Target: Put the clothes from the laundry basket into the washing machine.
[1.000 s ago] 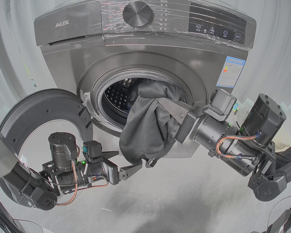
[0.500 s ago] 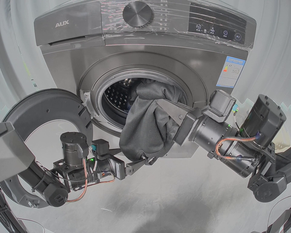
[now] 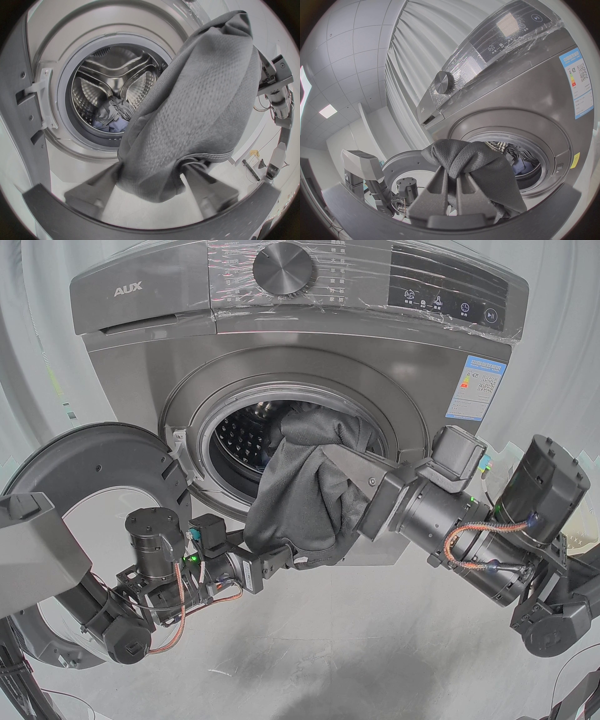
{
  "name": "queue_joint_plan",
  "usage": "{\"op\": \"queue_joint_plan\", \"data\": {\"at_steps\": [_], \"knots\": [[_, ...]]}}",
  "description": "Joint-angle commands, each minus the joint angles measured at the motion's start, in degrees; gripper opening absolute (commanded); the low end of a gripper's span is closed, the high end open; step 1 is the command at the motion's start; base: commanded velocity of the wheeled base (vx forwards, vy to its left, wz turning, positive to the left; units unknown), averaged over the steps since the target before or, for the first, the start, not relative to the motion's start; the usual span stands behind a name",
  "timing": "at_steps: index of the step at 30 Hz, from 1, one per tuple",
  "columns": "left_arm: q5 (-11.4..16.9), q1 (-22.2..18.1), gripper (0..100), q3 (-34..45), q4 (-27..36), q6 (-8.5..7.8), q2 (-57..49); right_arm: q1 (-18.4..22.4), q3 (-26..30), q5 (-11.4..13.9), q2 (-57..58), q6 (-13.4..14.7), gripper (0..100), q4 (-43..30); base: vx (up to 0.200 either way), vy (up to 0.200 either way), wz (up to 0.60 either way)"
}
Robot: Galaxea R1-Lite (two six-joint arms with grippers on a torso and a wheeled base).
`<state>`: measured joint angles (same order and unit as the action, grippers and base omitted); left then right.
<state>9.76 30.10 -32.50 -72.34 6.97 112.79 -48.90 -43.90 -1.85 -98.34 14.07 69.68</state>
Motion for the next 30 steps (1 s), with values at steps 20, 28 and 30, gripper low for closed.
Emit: {"op": "queue_joint_plan", "data": {"at_steps": [20,28,30], "knots": [[6.2,1.8,0,22.5,-16.4,-2.14,-16.9,3.0,0.8,0.0,-4.0,-0.7,0,0.0,0.000,0.000,0.00],[7.5,2.3,0,18.0,-16.5,-1.70,-17.1,3.3,2.9,0.0,-7.4,-1.8,100,-0.1,0.000,0.000,0.00],[6.8,2.3,0,15.3,-16.5,0.15,-17.1,3.0,4.7,0.0,-9.4,-1.9,100,0.0,0.000,0.000,0.00]]}}
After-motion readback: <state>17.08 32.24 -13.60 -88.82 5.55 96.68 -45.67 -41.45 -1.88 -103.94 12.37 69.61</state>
